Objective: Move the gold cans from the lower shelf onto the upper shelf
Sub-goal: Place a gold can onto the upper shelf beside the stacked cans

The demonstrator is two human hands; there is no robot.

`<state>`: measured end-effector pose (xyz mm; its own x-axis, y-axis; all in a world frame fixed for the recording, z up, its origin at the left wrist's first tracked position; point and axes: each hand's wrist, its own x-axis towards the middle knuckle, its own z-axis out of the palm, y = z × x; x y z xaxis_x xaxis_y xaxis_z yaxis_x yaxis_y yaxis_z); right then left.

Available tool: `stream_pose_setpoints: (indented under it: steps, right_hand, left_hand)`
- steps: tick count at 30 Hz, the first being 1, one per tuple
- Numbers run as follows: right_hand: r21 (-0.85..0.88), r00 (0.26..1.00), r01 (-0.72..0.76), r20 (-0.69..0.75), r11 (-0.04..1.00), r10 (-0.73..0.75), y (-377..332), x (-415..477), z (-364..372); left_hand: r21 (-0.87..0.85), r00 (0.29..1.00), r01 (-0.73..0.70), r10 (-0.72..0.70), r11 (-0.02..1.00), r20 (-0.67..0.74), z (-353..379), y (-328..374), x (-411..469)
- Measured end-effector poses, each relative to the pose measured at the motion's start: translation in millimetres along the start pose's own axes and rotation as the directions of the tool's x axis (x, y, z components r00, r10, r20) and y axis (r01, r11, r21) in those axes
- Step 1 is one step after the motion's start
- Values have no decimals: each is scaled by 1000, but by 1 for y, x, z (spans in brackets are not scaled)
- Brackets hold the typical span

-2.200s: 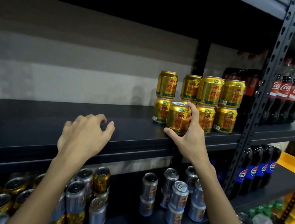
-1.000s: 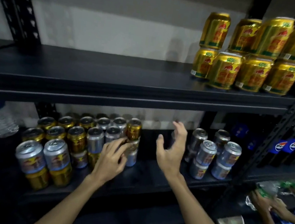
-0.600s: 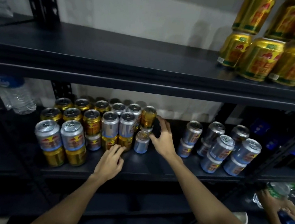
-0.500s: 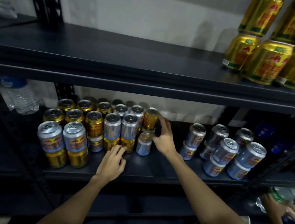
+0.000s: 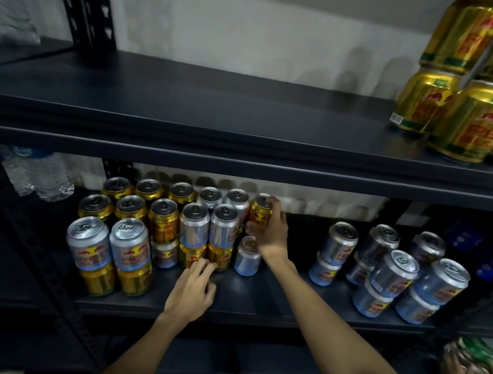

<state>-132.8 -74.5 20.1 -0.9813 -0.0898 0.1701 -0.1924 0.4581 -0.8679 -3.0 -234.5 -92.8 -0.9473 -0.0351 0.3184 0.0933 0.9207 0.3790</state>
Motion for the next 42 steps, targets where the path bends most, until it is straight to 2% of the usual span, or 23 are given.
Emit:
stream_pose_setpoints:
  steps: [5,11,16,23,29,32,35,38,40,42]
  right_hand:
    - [-16,992,78,97,997,-76,12,8,-8]
    - [-10,989,95,116,995,-93,19,7,-12]
    - [-43,997,69,38,997,-67,9,12,-5]
    - [27,995,101,1,995,-101,15,-1,-15]
    - [35,975,218,-38,975,-217,10,-24,-49]
    - [-8,965,262,-17,965,-262,8,-40,-67]
    - [-21,963,252,100,968,-248,-2,-62,-101]
    - [27,930,309,199,951,-308,-19,-91,-144]
    - [51,914,359,183,932,-362,-41,-108,-174]
    - [84,899,412,123,907,-420,-67,-121,-203]
  left_hand:
    - [-23,999,-3,2,1000,-39,2,0,-1]
    - [-12,999,-26,25,1000,-37,7,-4,1]
    - [-4,999,-23,23,1000,-49,6,-4,0]
    - [30,1000,-11,11,1000,2,2,-1,1]
    - [44,999,-41,42,998,-9,2,1,2]
    - [21,995,-82,83,996,-46,1,0,2]
    - [-54,984,-147,141,988,-105,-1,2,-1]
    - [-182,960,-241,206,953,-190,-14,18,-6]
    - [-233,921,-344,279,909,-273,-31,41,-1]
    - [-244,833,-494,373,835,-409,-53,78,13]
